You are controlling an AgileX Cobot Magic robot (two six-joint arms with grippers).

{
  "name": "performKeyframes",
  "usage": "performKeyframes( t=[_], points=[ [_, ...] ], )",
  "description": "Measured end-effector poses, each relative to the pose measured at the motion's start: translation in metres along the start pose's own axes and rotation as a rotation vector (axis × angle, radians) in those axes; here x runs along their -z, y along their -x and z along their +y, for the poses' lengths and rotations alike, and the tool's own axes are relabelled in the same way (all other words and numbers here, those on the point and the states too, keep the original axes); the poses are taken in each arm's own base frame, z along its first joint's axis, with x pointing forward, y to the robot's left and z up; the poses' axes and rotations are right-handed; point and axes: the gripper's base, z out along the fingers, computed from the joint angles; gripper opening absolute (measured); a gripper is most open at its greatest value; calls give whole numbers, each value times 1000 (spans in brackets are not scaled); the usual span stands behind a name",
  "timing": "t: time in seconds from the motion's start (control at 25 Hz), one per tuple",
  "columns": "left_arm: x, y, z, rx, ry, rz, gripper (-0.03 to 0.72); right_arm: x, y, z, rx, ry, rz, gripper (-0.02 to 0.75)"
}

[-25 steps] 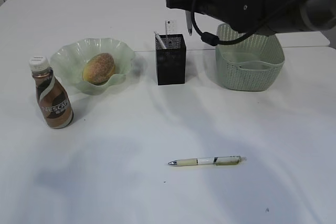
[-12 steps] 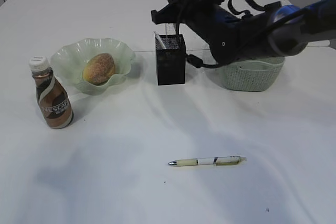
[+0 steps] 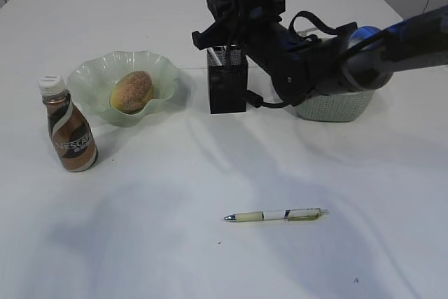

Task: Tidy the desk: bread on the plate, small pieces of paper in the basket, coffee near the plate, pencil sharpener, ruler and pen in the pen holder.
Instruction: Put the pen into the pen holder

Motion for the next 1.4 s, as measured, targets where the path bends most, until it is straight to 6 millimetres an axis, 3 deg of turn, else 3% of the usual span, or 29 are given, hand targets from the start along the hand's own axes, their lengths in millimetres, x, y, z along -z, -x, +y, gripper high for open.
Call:
performKeyframes(
  t=[0.48,0.8,1.4],
  points=[
    [0,0,0,-1,1,-1,178,-1,-6,1,-3,-7,-19,80],
    [0,0,0,-1,1,-1,178,-1,-8,-8,-174,-103,1,80],
    [0,0,0,-1,1,-1,178,-1,-12,-7,-225,-107,6,79]
  ],
)
